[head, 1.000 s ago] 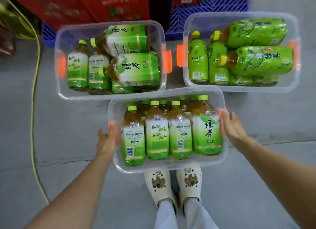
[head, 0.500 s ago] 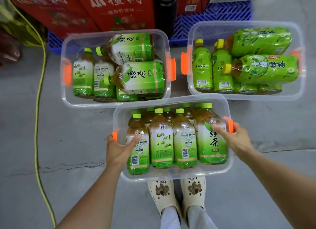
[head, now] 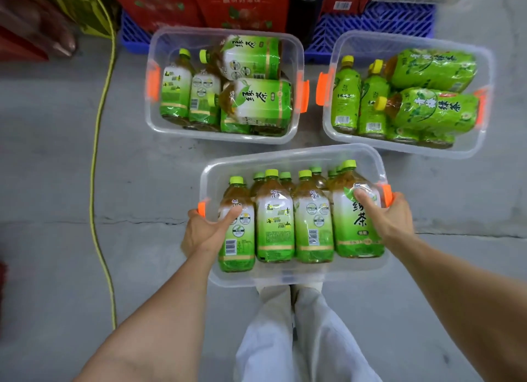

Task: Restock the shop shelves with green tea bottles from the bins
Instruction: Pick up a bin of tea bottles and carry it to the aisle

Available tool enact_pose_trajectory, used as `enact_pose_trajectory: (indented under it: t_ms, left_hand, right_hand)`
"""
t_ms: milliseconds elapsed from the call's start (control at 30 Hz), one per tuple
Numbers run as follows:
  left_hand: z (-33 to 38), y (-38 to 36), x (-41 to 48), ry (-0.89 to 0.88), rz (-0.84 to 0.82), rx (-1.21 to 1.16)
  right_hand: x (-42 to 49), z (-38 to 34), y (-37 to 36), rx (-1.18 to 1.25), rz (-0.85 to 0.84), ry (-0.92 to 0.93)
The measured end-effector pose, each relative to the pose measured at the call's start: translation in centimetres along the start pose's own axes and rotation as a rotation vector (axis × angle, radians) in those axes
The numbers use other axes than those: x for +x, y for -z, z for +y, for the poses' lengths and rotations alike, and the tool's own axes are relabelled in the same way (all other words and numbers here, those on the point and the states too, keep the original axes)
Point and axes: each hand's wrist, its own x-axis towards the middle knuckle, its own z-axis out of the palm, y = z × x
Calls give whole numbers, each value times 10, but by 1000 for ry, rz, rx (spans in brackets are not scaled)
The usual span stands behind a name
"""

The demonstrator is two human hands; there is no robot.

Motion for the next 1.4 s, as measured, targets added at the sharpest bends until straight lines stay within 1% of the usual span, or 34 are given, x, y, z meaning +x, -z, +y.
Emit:
enact_pose_trajectory:
  t_ms: [67, 133, 200, 300, 533, 633, 733, 933, 1100, 1200, 1400]
  left_hand:
    - [-6, 18, -24, 11, 15, 57]
    - [-12, 38, -47, 32, 22, 60]
    - [-20, 59, -73, 54, 19, 9]
    - [-32, 90, -116, 82, 33, -127]
    - [-59, 164, -221, 161, 165, -268]
    - [-78, 184, -265, 175, 241, -332]
    - [-103, 192, -310, 239, 317, -398]
    - [-160, 187, -394, 434, 413, -618]
    - [-220, 157, -462, 621, 421, -777]
    - [-255, 134, -502, 745, 435, -863]
    - [-336, 88, -583, 955, 454, -1014]
  right_hand:
    - [-22, -6, 17, -51, 11, 9]
    - [-44, -15, 36, -94, 7, 23]
    - [-68, -27, 56, -122, -2, 54]
    - [-104, -44, 87, -117, -20, 112]
    - [-185, -82, 155, -146, -55, 288]
    - [-215, -96, 176, -186, -79, 377]
    - [-242, -107, 194, -272, -133, 491]
    - [-303, -143, 206, -501, -180, 760]
    - [-359, -154, 182, -725, -323, 1030]
    - [-406, -144, 162, -789, -377, 1084]
    - [-509, -94, 119, -942, -480, 1279]
